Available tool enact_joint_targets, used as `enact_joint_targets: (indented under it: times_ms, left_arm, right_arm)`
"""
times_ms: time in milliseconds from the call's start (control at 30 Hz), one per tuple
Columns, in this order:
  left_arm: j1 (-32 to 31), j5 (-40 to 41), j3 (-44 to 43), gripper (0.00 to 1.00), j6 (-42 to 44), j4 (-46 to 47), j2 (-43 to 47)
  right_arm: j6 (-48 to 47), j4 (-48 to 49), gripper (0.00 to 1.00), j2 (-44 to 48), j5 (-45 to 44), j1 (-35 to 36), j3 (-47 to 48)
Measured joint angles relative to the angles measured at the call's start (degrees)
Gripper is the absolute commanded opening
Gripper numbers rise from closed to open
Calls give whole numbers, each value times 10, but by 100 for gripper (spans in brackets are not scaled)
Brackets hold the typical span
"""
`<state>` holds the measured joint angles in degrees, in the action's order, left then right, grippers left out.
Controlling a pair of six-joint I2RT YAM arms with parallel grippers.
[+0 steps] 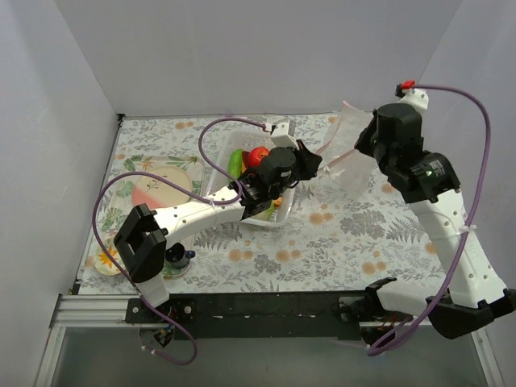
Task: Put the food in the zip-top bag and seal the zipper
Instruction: Pick up the zipper food storage bag at the center of the board, then open the zipper of the food storage bag.
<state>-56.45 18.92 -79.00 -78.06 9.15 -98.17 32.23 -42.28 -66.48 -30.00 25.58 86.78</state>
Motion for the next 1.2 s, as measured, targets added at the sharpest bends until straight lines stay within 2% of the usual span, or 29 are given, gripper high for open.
enact_joint_targets:
  times_ms: [100,200,367,467,600,833,900,1000,1100,1200]
  left_arm:
    - [-3,3,-9,0,-37,7,0]
    - [-8,2,-11,0,-58,8,1]
    - [-10,1,23,11,-81,-9,1]
    - [-10,1,47,25,-87,-22,1]
    - [-10,8,61,30,-88,-36,1]
    - [-3,33,75,30,-73,-64,14]
    - [2,43,83,34,-68,-79,33]
    - [18,60,94,46,-66,-125,72]
    - [64,59,108,52,-73,-176,123]
    - [132,56,120,52,-71,-220,164]
  right_arm:
    - [-37,-47,1,-41,-4,2,120]
    - [-62,-59,1,-63,-3,10,138]
    - [-77,-48,1,-72,-5,31,2]
    - [-78,-27,1,-75,7,38,-87]
    - [-76,8,1,-75,33,40,-161]
    - [-69,73,1,-69,73,41,-184]
    - [-68,84,1,-69,81,41,-183]
    - [-68,96,1,-69,93,41,-183]
    - [-67,111,1,-69,108,41,-183]
    - [-67,119,1,-69,118,41,-183]
